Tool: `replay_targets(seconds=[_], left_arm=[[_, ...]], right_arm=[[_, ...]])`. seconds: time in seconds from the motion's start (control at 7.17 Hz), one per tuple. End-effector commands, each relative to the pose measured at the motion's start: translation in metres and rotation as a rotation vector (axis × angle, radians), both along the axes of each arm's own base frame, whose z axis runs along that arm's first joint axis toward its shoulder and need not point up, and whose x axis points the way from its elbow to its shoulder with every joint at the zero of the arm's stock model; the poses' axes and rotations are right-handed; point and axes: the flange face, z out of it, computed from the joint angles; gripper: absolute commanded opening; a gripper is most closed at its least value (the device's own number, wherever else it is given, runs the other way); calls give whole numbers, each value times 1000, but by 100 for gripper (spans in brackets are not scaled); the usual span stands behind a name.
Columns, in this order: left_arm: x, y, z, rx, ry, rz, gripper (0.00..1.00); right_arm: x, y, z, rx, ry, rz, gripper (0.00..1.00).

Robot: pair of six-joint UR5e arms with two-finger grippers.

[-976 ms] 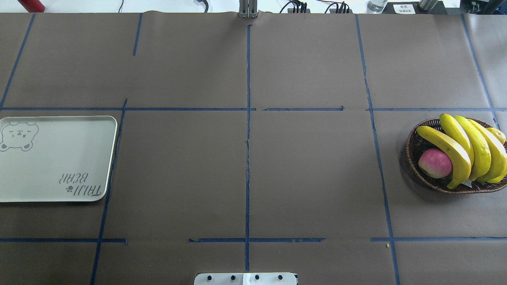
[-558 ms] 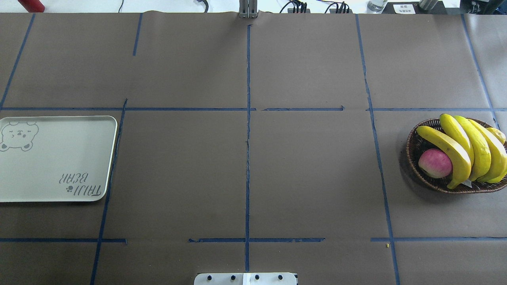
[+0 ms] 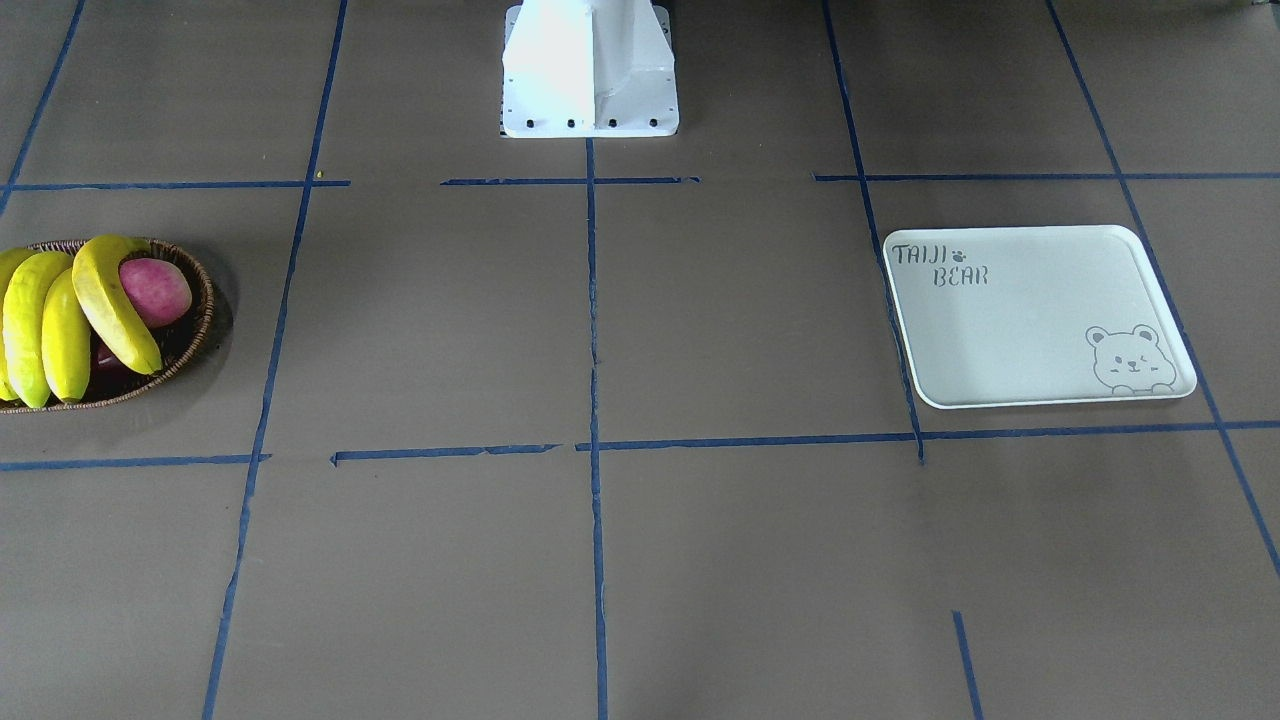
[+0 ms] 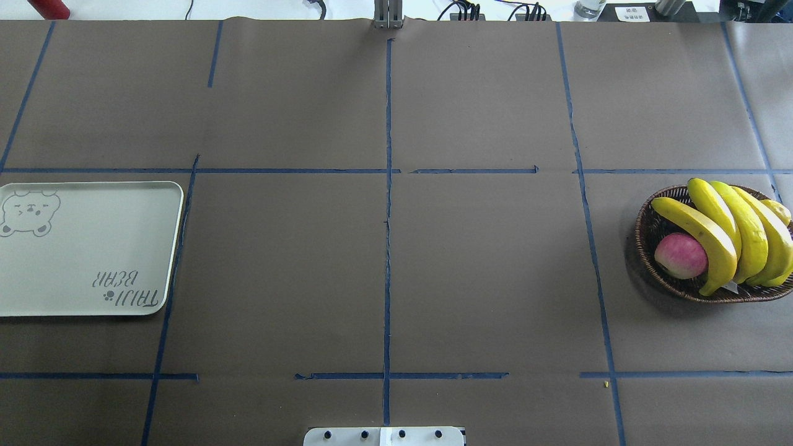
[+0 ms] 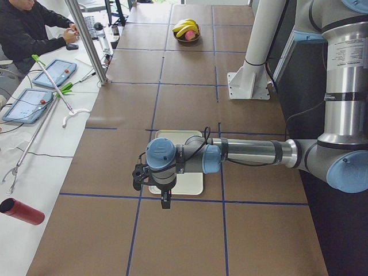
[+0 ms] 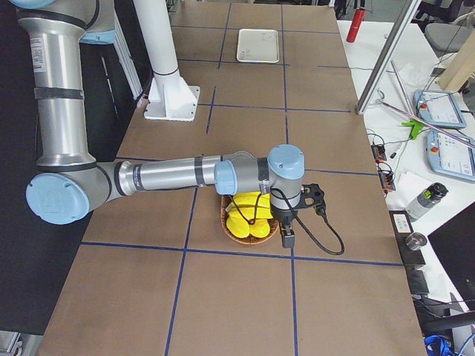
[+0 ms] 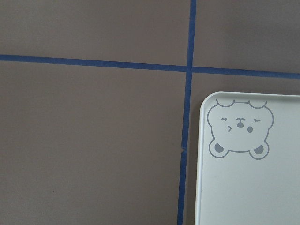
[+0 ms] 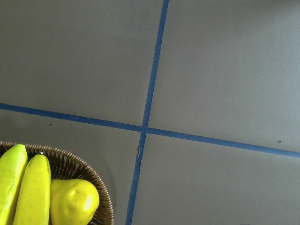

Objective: Transfer all bananas from basket to plate

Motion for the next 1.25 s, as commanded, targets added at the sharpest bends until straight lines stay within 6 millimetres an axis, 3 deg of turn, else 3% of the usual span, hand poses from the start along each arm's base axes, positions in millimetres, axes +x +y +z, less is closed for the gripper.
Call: replay_targets(seconds=[0.0,0.14,0.28,0.56,0.84,1.12], left_arm=[[2,-1,-10,19,29,-2,100],[2,0,-12,23,24,-1,100],[2,1,-11,21,21,-1,100],[1,2,-14,28,26,-3,100],[1,1,-19,36,28,-4,100],[1,2,-21,39,28,-4,100]], right_arm=[[-36,2,-30,-18,-139,44,100],[-51,17,-54,-10,-180,97,100],[-81,32,-71,-8,-201,139,100],[-123,51,-74,-17,-260,148,100],[-143,78,-65,-22,-311,154,99],[-204,89,-85,-12,-268,141,99]])
